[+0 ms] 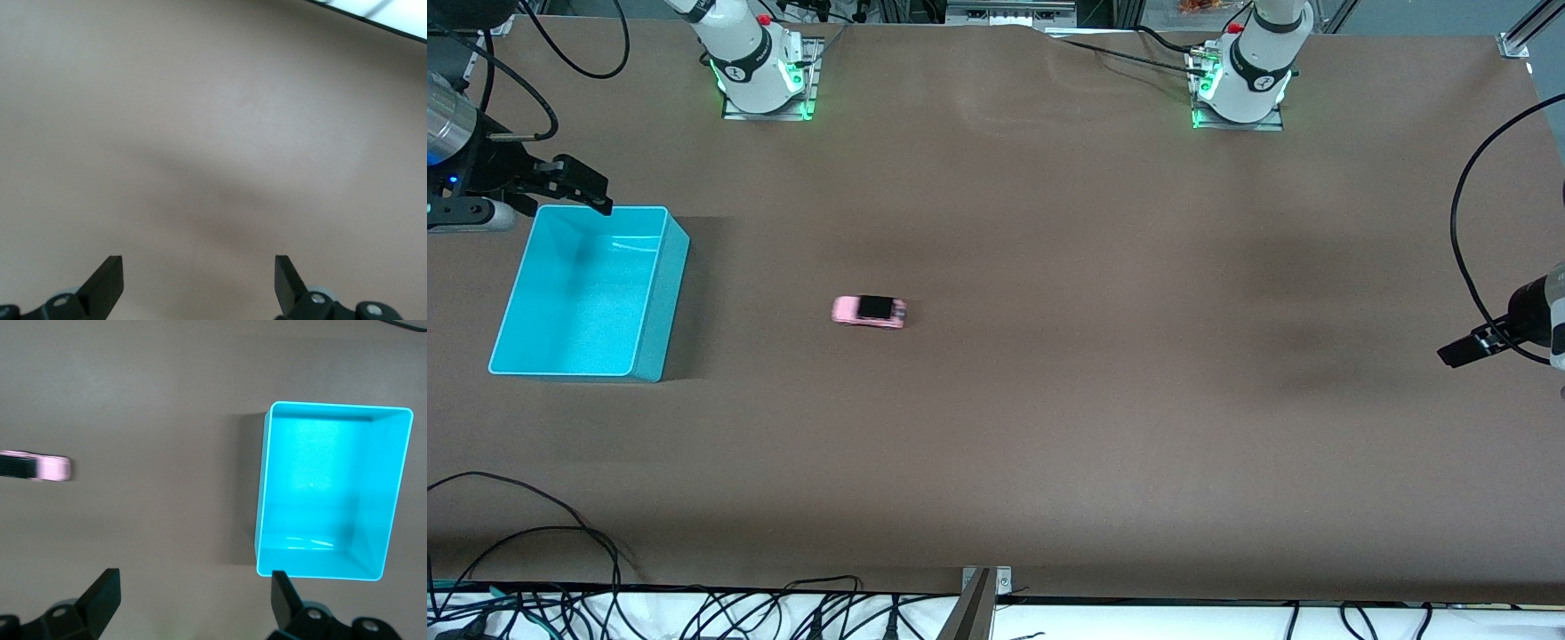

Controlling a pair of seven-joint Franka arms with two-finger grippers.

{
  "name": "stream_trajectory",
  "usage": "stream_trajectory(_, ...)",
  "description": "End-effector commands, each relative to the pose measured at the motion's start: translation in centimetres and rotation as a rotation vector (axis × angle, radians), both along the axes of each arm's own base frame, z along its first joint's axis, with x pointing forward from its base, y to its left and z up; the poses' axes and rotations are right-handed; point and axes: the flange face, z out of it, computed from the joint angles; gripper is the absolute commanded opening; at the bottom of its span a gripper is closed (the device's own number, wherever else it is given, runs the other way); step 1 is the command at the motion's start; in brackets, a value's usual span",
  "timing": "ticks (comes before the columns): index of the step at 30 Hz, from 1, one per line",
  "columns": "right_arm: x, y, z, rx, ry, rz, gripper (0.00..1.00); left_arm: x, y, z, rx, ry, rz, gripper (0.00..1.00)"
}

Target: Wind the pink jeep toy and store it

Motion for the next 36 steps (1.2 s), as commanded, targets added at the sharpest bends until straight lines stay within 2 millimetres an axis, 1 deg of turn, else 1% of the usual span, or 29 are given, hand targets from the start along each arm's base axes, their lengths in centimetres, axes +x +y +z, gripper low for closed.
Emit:
stream_trajectory(1, 0.0, -0.1, 0.5, -0.011, -0.007, -0.002, 1.0, 0.0, -0.1, 3.2, -0.049, -0.018, -0.215, 1.0)
stream_trajectory(6, 0.0, -0.2, 0.5, -0.011, -0.008, -0.003, 1.0, -0.2, -0.3, 4.4, -0.068, -0.007, -0.352, 1.0)
stream_trajectory(10, 0.0, -0.2, 0.5, -0.011, -0.008, -0.005, 1.0, -0.2, -0.7, 4.5, -0.082, -0.007, -0.443, 1.0)
stream_trajectory(22, 0.0, 0.0, 0.5, -0.011, -0.007, -0.002, 1.0, -0.5, -0.6, 5.6, -0.076, -0.023, -0.459, 1.0)
stream_trajectory(30, 0.1, 0.1, 0.3, -0.013, -0.008, 0.002, 1.0, -1.3, -0.6, 7.6, -0.065, -0.051, -0.455, 1.0)
stream_trajectory(36, 0.1, 0.1, 0.3, -0.013, -0.008, 0.002, 1.0, -1.4, -0.3, 7.8, -0.063, -0.053, -0.451, 1.0)
